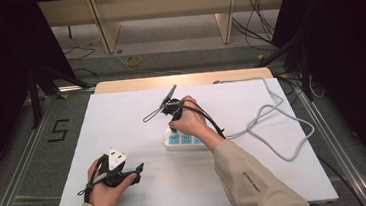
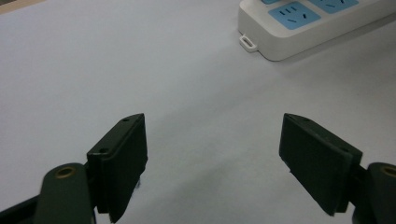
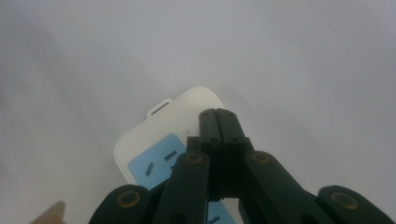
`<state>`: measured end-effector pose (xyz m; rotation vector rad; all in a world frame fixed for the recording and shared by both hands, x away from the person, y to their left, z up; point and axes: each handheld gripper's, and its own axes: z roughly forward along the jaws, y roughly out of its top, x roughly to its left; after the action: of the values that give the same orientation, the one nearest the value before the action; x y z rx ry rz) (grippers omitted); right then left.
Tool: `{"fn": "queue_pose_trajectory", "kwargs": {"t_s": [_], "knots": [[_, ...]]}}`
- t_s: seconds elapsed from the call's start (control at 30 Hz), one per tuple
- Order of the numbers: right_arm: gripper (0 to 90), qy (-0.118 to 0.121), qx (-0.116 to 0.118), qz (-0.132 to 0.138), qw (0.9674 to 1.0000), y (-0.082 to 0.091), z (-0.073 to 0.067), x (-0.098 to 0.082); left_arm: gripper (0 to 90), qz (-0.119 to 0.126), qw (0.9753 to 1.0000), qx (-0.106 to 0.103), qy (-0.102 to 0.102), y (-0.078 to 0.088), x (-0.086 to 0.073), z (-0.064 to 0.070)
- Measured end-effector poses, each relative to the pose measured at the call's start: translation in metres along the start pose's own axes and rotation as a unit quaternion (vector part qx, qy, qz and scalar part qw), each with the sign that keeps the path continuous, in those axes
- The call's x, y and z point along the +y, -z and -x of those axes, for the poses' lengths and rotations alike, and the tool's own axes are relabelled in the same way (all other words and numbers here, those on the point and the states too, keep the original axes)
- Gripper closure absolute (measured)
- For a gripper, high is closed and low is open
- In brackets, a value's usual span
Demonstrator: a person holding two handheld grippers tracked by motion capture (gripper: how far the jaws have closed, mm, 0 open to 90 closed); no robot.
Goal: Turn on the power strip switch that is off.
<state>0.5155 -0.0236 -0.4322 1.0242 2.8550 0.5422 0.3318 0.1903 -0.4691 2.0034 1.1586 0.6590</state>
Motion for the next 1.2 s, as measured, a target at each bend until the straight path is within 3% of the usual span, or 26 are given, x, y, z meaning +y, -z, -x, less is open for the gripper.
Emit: {"fn": "queue_pose_trajectory", "kwargs": {"t_s": [0.53,1.0,1.2], "knots": [[90.0,0.009,-0.005,-0.004,0.9999,-0.0024,-0.0007,0.0010,23.4,-0.002,1.0000,0.000,-0.003,-0.0001,0.0002,0.0005],[90.0,-0.004,0.000,-0.014,0.9999,-0.0031,-0.0003,0.0025,23.3,-0.002,1.0000,-0.001,-0.003,-0.0003,0.0001,0.0010],[90.0,0.003,-0.003,-0.010,0.9999,-0.0037,-0.0003,0.0022,23.4,-0.002,1.0000,-0.001,-0.003,-0.0005,0.0001,0.0010]]}}
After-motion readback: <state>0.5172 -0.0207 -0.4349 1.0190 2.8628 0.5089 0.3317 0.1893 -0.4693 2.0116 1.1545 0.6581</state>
